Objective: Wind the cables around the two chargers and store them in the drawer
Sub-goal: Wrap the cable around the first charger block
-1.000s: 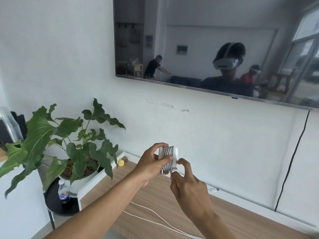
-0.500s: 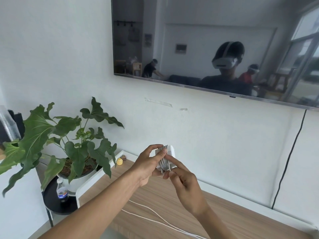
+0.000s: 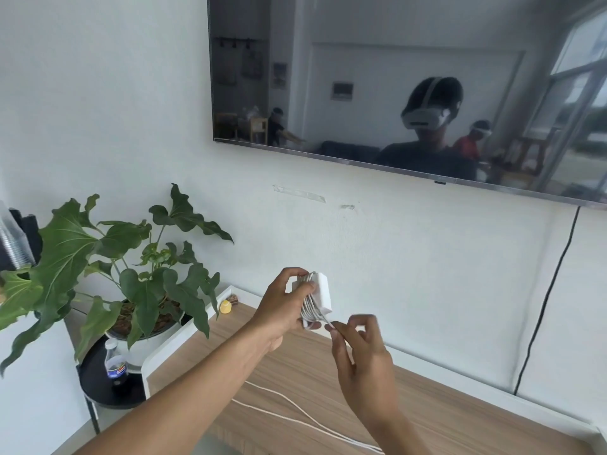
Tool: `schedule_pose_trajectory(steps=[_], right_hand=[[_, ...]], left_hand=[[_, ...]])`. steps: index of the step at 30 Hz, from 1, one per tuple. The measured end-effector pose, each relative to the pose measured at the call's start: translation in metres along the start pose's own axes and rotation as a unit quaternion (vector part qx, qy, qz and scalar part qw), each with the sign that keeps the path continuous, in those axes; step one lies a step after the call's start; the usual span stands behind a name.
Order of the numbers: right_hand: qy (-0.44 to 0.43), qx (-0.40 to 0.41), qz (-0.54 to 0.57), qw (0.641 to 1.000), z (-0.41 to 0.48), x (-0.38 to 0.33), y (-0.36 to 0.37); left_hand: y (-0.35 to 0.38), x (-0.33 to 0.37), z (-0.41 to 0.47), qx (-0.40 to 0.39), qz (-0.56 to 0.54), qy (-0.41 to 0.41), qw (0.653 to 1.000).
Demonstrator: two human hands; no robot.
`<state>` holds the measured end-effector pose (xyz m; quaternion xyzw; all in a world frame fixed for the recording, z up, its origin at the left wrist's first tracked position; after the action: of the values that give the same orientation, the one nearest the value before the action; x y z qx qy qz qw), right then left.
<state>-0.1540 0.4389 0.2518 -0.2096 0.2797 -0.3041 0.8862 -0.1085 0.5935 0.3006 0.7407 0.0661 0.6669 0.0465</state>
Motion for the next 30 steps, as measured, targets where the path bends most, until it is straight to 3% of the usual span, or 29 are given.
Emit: schedule_pose_trajectory(steps=[3, 5, 11, 15, 20, 30], right_hand=[[0.099, -0.008, 0.15, 0.984, -0.002, 0.004, 0.006], [0.13, -0.025, 0.179, 0.975, 0.0, 0.007, 0.007], [0.157, -0.078, 0.167, 0.97, 0.01, 0.026, -0.004], [0.18, -0.158, 0.131, 0.962, 0.027, 0.036, -0.017], [0.278, -0.3, 0.094, 0.908, 0.061, 0.038, -0.034], [0.447, -0.329, 0.176, 0.813, 0.075, 0.027, -0.029]], left_hand=[[0.003, 0.004, -0.001, -0.037, 0.009, 0.017, 0.999], [0.005, 0.003, -0.001, -0.054, 0.03, 0.04, 0.997], [0.006, 0.001, -0.007, -0.069, 0.19, 0.127, 0.971], [0.002, 0.004, -0.01, -0.092, 0.279, 0.164, 0.942], [-0.001, 0.001, -0.018, -0.11, 0.376, 0.188, 0.901], [-0.01, 0.008, -0.017, -0.119, 0.445, 0.175, 0.87]])
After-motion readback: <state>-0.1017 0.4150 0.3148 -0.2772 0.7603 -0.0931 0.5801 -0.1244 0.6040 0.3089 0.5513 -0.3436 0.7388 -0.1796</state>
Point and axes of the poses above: each hand's wrist, its own z-axis towards the middle knuckle, its own y-axis out of the palm, x = y × z, the point moved 1 cm from there along z, towards the middle knuckle, and after that the axes turned 5 degrees about -y, right-handed, at the moved point
